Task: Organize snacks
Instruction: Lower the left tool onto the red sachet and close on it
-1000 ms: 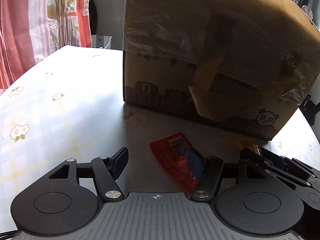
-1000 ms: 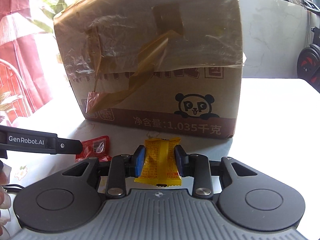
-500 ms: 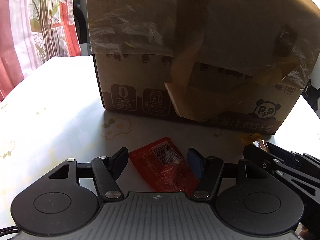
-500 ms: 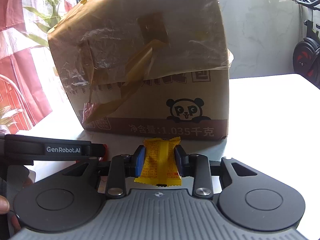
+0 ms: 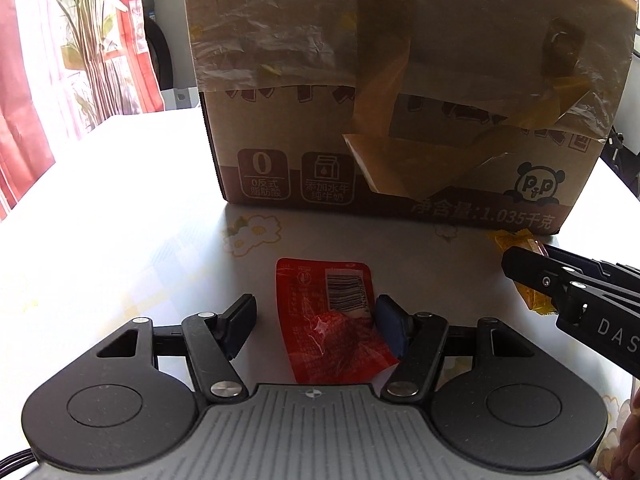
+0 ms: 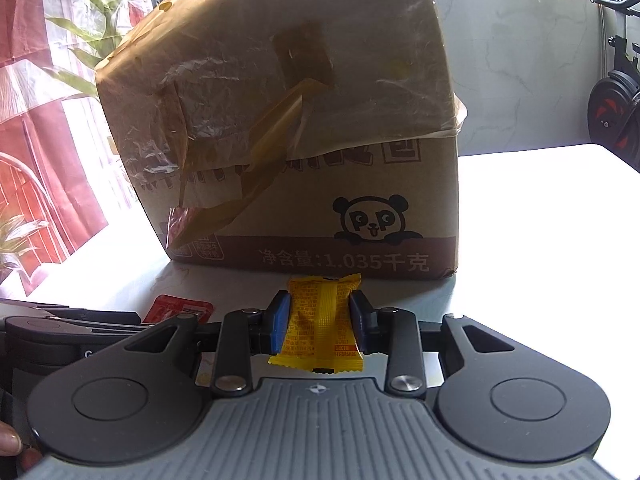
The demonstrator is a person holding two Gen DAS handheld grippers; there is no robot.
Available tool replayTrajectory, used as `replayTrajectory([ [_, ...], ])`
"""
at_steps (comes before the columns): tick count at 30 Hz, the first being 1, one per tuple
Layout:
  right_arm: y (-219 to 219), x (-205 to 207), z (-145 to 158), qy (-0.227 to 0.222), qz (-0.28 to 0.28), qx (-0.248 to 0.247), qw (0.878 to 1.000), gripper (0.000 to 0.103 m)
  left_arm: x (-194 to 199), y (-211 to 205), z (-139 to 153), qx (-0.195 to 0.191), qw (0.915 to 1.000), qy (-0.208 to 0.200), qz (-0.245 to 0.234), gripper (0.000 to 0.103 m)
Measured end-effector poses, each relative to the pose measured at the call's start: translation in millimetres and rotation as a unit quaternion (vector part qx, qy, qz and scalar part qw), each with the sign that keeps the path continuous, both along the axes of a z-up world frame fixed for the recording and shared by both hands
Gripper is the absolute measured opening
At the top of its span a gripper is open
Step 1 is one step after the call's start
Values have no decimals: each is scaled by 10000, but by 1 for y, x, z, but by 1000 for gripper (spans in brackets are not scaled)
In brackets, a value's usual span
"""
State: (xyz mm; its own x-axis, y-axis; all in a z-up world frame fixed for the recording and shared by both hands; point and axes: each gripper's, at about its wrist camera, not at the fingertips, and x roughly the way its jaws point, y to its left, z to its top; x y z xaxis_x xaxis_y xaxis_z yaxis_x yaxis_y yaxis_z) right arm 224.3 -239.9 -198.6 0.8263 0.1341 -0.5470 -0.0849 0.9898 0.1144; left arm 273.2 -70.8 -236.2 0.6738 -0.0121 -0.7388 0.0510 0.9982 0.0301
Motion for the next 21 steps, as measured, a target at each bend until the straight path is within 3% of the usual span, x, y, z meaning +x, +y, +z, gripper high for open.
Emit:
replayTrajectory([
  [6,2,1,-1,23,14,-9,10000,34,-1,1,-3,-1,9999,-76,-124,56],
  [21,2,2,-1,34,9,0,10000,34,-3,4,-1,-41,9998,-96,-183,53],
])
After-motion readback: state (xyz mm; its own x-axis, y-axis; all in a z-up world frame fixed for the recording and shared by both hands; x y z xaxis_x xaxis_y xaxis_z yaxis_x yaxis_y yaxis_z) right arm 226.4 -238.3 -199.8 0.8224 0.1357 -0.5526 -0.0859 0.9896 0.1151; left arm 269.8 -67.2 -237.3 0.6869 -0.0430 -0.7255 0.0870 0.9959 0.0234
